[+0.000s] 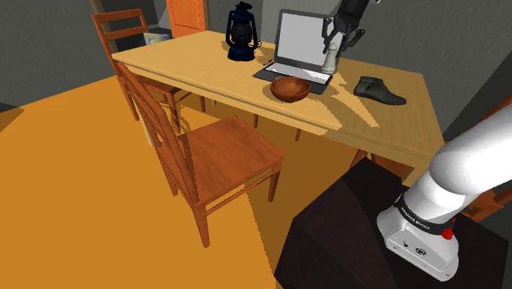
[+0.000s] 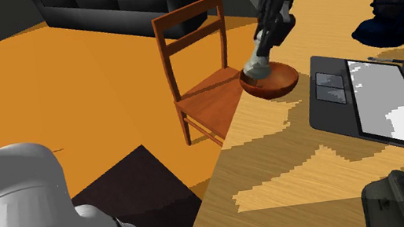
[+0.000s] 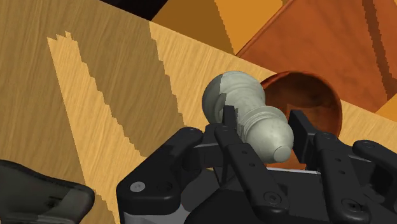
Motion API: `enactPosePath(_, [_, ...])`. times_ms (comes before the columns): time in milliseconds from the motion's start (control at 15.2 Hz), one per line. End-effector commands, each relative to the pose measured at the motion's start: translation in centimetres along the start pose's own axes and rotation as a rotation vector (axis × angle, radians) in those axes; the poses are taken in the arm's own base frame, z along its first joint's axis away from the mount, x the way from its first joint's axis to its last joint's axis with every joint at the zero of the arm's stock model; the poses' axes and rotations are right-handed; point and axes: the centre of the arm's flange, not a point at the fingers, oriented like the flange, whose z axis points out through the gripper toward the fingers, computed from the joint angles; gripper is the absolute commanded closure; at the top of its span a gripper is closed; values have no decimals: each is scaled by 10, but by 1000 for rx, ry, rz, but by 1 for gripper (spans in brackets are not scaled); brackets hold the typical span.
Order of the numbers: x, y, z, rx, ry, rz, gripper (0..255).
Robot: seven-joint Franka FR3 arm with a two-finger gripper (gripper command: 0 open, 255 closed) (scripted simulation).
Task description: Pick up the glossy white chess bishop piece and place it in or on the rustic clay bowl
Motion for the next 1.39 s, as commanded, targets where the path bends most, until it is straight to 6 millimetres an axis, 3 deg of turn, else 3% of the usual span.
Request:
enactPosePath(0, [13, -26, 3, 1, 0, 0, 255])
enactPosePath(462, [57, -113, 9, 1, 0, 0, 255])
enactPosePath(1320, [66, -99, 75, 1, 0, 0, 255])
